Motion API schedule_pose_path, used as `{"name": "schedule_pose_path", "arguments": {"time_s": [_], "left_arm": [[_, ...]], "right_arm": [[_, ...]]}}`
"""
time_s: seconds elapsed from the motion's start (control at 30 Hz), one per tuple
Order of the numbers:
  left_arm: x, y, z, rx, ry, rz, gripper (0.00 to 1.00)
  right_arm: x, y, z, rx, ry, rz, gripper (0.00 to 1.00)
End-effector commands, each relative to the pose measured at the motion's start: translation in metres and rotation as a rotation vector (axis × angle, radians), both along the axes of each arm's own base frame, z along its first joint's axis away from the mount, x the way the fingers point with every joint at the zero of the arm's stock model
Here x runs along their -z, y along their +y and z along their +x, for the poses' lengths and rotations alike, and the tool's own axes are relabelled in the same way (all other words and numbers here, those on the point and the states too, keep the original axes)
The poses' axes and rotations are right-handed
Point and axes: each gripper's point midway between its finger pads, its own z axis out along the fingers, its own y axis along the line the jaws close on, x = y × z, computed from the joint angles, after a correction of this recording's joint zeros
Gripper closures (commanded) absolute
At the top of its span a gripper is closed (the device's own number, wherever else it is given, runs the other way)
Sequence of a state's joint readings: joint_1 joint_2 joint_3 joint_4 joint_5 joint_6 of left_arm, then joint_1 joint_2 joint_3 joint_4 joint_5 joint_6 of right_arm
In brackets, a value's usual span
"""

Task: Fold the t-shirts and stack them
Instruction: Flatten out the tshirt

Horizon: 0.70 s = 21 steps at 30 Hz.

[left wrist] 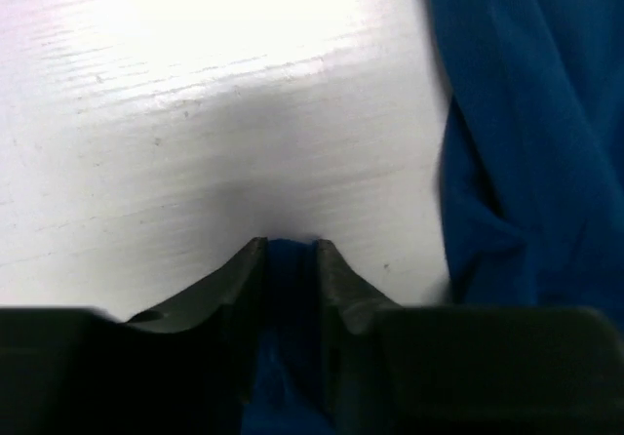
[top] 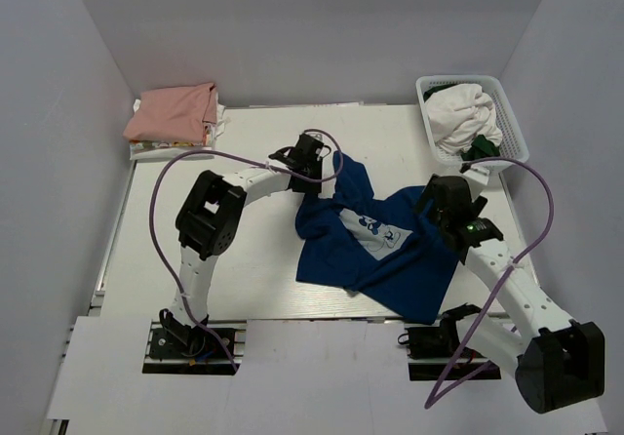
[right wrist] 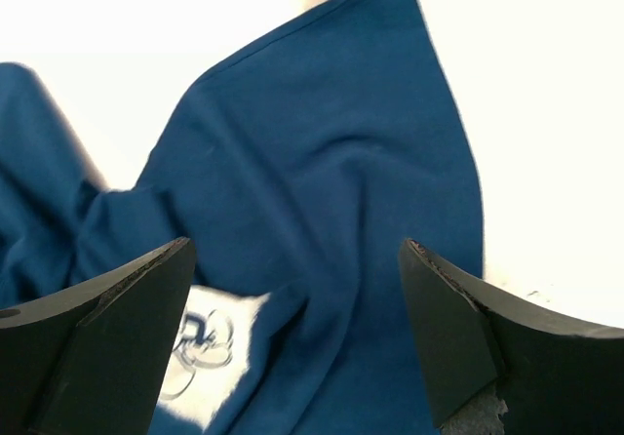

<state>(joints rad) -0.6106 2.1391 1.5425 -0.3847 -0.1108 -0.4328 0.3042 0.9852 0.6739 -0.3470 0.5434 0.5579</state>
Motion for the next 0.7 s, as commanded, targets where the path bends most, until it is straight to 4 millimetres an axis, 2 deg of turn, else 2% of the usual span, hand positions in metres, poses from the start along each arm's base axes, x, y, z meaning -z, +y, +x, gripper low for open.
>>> {"name": "schedule_pose_path", "arguments": {"time_s": [0.0, 0.03, 0.07, 0.1, 0.17, 0.2, 0.23, 0.27, 0.3, 0.37, 0.47, 0.5, 0.53, 0.57, 0.67], "left_arm": [[0.029, 0.0, -0.03, 0.052, 0.091, 0.033, 0.65], [0.026, -0.003, -0.028, 0.058, 0.07, 0.008, 0.76], [0.026, -0.002, -0.031, 0.059, 0.069, 0.007, 1.0], [0.026, 0.002, -0.032, 0.043, 0.067, 0.013, 1.0], [0.019, 0.011, -0.028, 0.013, 0.037, 0.046, 1.0], [0.013, 0.014, -0.025, -0.001, 0.017, 0.056, 1.0], [0.011, 0.022, -0.023, -0.027, -0.005, 0.085, 1.0], [0.0, 0.024, -0.019, -0.041, -0.034, 0.086, 1.0], [0.002, 0.032, -0.023, -0.072, -0.028, 0.102, 1.0], [-0.004, 0.046, -0.019, -0.131, -0.052, 0.121, 1.0], [-0.012, 0.064, -0.019, -0.182, -0.086, 0.141, 1.0], [-0.019, 0.072, -0.017, -0.21, -0.12, 0.161, 1.0], [-0.025, 0.074, -0.016, -0.228, -0.134, 0.159, 1.0], [-0.025, 0.078, -0.018, -0.232, -0.132, 0.171, 1.0], [-0.037, 0.087, -0.015, -0.277, -0.172, 0.194, 1.0]], "right_arm": [[-0.007, -0.016, 0.012, 0.065, -0.005, -0.011, 0.1], [-0.009, -0.018, 0.019, 0.07, -0.019, 0.002, 0.1], [-0.009, -0.021, 0.022, 0.076, -0.019, 0.013, 0.1], [0.003, -0.02, 0.028, 0.061, 0.027, 0.009, 0.1], [-0.002, -0.029, 0.043, 0.088, 0.013, 0.02, 0.1], [0.018, -0.028, 0.047, 0.07, 0.083, 0.024, 0.1], [0.02, -0.029, 0.052, 0.07, 0.09, 0.028, 0.1], [0.025, -0.038, 0.06, 0.096, 0.109, 0.034, 0.1], [0.034, -0.038, 0.064, 0.083, 0.139, 0.036, 0.1], [0.045, -0.046, 0.073, 0.094, 0.161, 0.058, 0.1], [0.065, -0.052, 0.08, 0.087, 0.21, 0.053, 0.1], [0.069, -0.068, 0.08, 0.13, 0.22, 0.052, 0.1], [0.084, -0.068, 0.081, 0.123, 0.26, 0.055, 0.1], [0.086, -0.073, 0.081, 0.129, 0.271, 0.052, 0.1], [0.105, -0.064, 0.081, 0.043, 0.32, 0.081, 0.1]]}}
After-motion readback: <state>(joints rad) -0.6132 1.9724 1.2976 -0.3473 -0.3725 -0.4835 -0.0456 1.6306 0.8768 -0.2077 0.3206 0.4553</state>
